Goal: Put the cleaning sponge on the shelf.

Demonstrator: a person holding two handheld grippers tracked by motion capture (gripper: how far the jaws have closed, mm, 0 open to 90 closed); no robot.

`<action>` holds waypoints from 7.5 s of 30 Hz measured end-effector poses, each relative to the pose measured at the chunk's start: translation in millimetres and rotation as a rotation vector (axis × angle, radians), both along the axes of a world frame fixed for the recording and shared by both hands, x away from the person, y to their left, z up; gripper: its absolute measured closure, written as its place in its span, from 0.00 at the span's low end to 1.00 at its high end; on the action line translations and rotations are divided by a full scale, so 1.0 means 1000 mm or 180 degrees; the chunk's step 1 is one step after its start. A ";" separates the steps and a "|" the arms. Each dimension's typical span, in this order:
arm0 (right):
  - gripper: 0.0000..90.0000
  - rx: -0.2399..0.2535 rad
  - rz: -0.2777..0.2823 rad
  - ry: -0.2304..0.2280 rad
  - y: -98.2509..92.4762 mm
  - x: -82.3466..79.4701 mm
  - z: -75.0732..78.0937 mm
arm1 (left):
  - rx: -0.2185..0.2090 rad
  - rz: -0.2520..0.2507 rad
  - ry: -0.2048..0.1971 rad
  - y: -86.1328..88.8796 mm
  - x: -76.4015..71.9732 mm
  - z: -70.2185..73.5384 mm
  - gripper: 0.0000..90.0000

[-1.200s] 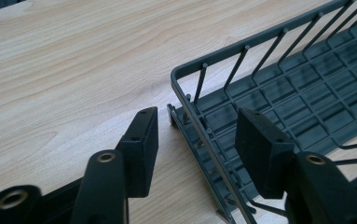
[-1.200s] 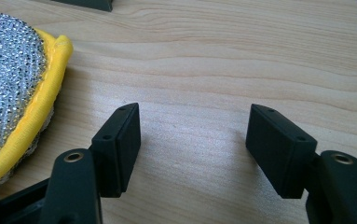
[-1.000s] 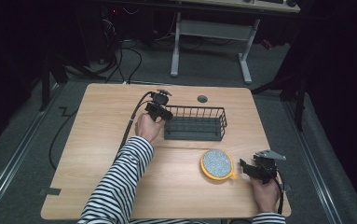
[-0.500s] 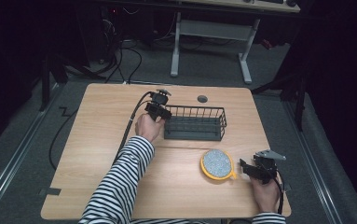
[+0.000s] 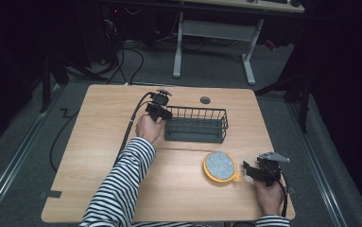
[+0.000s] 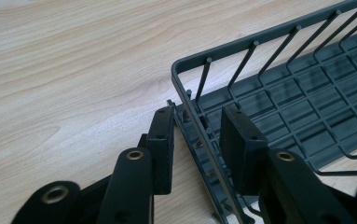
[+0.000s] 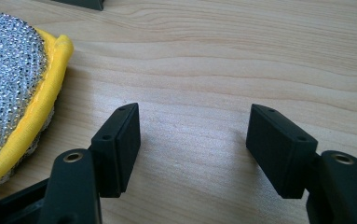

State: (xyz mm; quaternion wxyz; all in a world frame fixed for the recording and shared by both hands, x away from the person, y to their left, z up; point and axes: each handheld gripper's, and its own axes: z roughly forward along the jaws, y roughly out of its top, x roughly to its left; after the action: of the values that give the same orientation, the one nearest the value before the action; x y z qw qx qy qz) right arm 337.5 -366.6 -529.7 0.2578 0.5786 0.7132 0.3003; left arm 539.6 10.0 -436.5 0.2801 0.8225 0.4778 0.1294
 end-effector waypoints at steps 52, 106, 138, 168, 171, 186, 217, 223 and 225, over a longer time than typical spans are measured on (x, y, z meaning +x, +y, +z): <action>0.39 -0.0001 0.0004 -0.0004 0.000 0.000 0.000 | -0.0161 0.0077 0.0006 0.083 -0.044 0.000 0.82; 0.42 0.0006 -0.0021 -0.0003 0.001 0.000 0.000 | -0.0924 0.0437 -0.0557 0.192 -0.159 -0.018 0.40; 0.41 0.0159 0.0061 0.0110 -0.003 0.000 0.004 | -0.0329 0.0482 -0.0631 0.161 -0.163 -0.099 0.36; 0.42 0.0181 0.0925 0.0398 0.052 0.015 0.046 | -0.0191 0.0501 -0.0667 0.154 -0.164 -0.100 0.35; 0.43 0.0186 0.0931 0.0583 0.056 0.024 0.043 | -0.0188 0.0500 -0.0665 0.154 -0.164 -0.100 0.35; 0.51 0.0370 0.0953 0.1075 0.056 0.046 0.033 | -0.0206 0.0503 -0.0663 0.155 -0.164 -0.100 0.35; 0.89 0.0582 0.1168 0.0922 0.054 0.040 0.046 | -0.0234 0.0496 -0.0650 0.156 -0.164 -0.099 0.35; 0.88 0.0540 0.1170 0.0847 0.053 0.037 0.055 | -0.0234 0.0495 -0.0650 0.156 -0.164 -0.099 0.35; 0.88 0.0520 0.1173 0.0813 0.052 0.035 0.060 | -0.0247 0.0506 -0.0656 0.156 -0.164 -0.100 0.36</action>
State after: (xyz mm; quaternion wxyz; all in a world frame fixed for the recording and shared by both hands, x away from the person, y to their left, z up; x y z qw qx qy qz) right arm 372.4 -314.8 -469.9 0.0586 0.4909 0.8068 0.3233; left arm 376.0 166.2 -536.1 0.3483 0.7529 0.5148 0.2164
